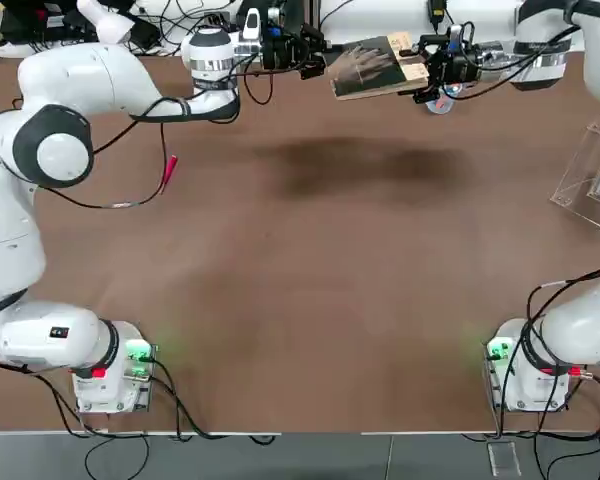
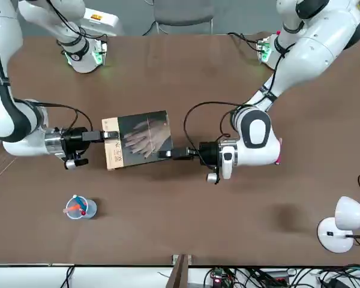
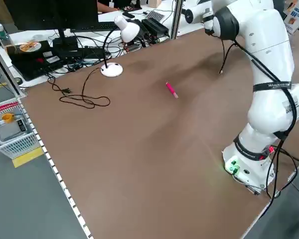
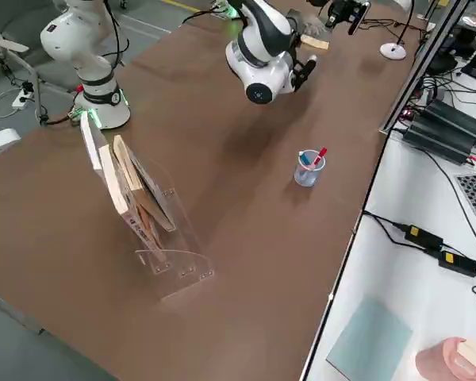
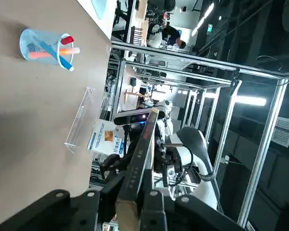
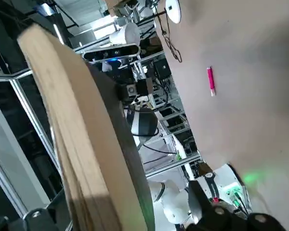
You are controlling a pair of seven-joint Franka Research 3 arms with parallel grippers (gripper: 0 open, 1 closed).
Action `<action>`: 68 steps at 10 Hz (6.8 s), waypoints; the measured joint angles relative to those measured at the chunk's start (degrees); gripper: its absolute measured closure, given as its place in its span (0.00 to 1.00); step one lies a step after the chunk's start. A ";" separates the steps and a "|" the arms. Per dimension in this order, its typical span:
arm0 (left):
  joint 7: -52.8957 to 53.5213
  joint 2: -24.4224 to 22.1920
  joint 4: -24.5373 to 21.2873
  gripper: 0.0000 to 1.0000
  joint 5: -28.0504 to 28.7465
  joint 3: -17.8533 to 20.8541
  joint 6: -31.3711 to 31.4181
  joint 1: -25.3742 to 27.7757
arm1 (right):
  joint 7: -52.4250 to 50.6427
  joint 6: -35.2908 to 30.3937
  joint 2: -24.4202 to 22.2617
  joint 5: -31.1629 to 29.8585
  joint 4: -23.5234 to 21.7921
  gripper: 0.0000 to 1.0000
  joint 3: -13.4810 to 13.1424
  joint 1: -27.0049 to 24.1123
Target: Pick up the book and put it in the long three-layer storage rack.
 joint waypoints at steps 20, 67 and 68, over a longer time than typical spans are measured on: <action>0.00 0.18 0.97 0.34 -0.09 0.05 0.15 -0.18 | 6.70 -3.82 -2.19 -0.02 -1.49 0.84 -4.08 -0.12; -22.47 -33.45 -10.02 0.00 90.46 15.87 -23.79 14.62 | 27.59 -8.79 5.55 -72.50 31.76 0.84 -15.38 -26.14; -22.55 -34.87 -10.65 0.00 90.23 18.00 -25.21 12.88 | 27.24 -8.82 6.06 -72.98 31.97 0.84 -15.38 -26.60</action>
